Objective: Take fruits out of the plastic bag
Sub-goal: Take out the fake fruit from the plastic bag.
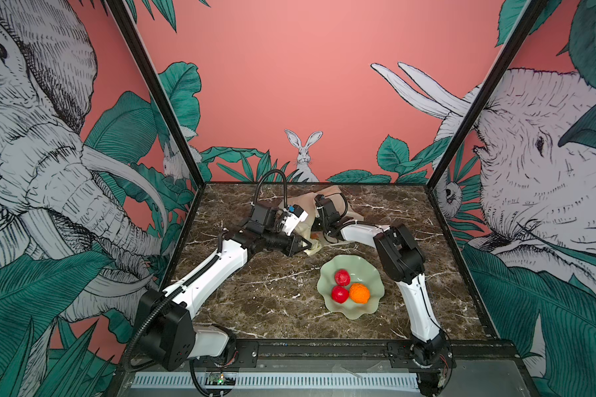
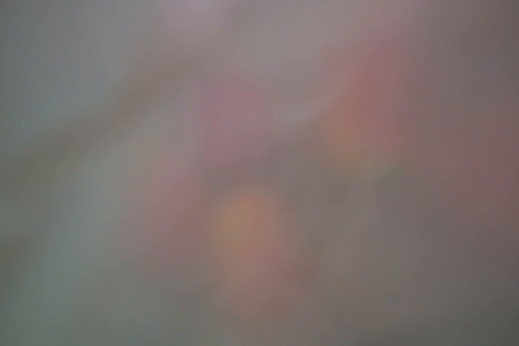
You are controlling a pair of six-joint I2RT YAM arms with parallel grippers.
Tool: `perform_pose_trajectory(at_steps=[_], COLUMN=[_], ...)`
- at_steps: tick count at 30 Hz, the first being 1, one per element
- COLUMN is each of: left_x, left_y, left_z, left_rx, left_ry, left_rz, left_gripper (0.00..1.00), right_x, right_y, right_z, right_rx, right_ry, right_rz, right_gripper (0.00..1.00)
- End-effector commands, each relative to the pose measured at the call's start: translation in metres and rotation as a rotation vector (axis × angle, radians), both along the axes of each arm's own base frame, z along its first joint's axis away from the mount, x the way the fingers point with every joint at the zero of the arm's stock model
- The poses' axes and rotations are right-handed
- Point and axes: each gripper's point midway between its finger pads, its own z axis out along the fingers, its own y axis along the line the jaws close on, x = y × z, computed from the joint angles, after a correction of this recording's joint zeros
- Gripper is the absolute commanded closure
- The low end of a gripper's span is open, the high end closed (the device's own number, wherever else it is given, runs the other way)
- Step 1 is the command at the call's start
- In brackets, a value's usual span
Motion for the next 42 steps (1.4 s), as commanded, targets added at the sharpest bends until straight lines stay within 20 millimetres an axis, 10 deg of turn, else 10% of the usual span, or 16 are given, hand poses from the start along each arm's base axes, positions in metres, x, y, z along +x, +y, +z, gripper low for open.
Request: perform_pose_trajectory(at_steps=[1, 11, 42], left_x=[-0.013, -0.01, 0.014], left_y=[-0.004, 0.001, 0.019], left_z=[0.006, 0.01, 0.007], left_rx=[-0.028, -0.009, 0.085], left_ry=[-0.004, -0.046, -0.083], left_rz=[-0.055, -0.032, 0.155], left_gripper=[1.0, 1.0, 1.0], right_x=[0.009, -0.013, -0.153], right_y=[-0.006, -0.02, -0.073], right_z=[0.001, 0.044, 0.124], right_rx=[0.025, 0.075, 0.064], right_ry=[-0.012, -0.079, 0.031], right_rz=[-0.012, -0.005, 0.204], right_gripper=[0.62, 0.92, 0.94])
